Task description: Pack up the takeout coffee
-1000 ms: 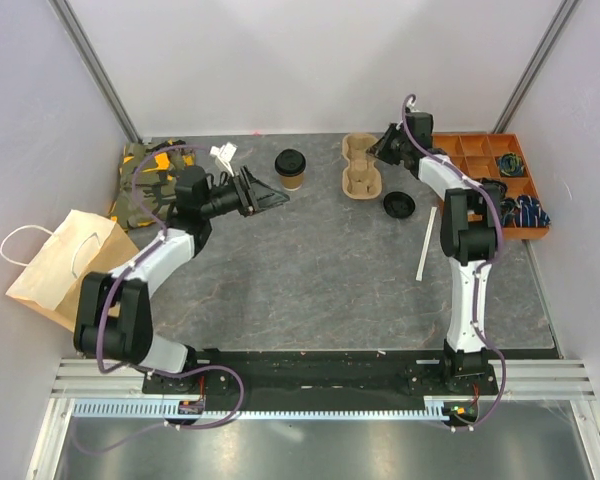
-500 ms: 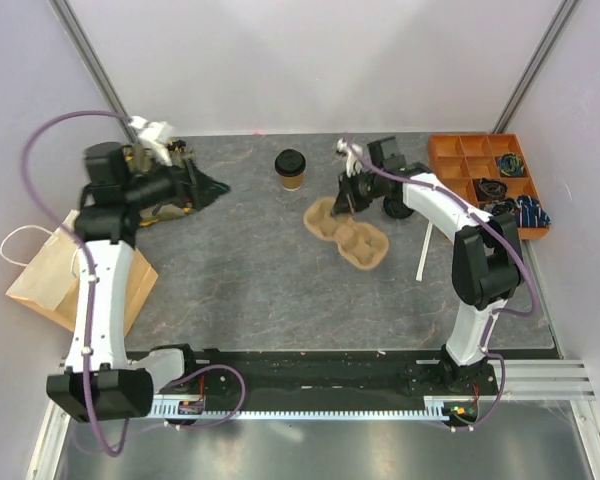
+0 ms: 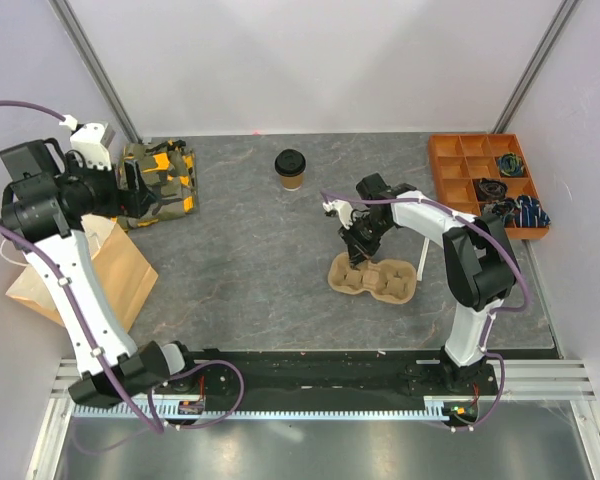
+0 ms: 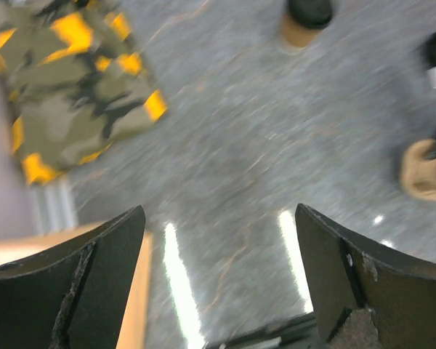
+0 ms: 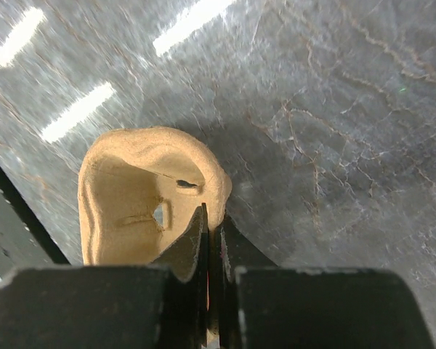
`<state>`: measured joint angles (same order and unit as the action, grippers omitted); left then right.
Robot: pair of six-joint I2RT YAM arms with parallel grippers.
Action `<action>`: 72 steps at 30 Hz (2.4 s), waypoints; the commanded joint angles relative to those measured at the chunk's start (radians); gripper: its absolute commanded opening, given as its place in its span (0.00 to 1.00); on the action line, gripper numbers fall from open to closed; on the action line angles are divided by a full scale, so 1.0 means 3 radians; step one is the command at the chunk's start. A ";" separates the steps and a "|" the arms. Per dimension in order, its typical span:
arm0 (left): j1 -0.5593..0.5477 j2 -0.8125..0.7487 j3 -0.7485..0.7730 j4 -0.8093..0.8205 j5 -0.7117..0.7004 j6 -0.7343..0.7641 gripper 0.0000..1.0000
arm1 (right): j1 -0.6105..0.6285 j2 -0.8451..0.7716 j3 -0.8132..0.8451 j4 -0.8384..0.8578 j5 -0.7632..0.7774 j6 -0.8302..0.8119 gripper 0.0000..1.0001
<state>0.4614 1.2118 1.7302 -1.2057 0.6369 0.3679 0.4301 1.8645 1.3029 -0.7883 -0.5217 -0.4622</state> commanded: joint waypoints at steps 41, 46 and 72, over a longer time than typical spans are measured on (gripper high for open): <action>-0.1971 0.0629 0.0317 -0.1064 -0.1264 0.1177 0.04 | 0.0029 0.0218 0.0059 -0.0108 -0.0102 -0.0362 0.05; -0.2815 0.0833 0.0078 -0.0651 -0.1514 0.1177 0.04 | 0.0024 0.0259 0.0054 -0.0108 -0.0117 -0.0275 0.04; -0.2885 0.0150 0.0588 0.0075 -0.1168 0.0283 0.85 | 0.0085 0.0601 0.0555 -0.0164 -0.0225 -0.0167 0.05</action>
<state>-0.5484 1.3647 1.8397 -1.3037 0.1864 0.6300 0.4381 2.0197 1.4307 -0.8490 -0.5877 -0.5144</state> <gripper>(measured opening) 0.830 0.056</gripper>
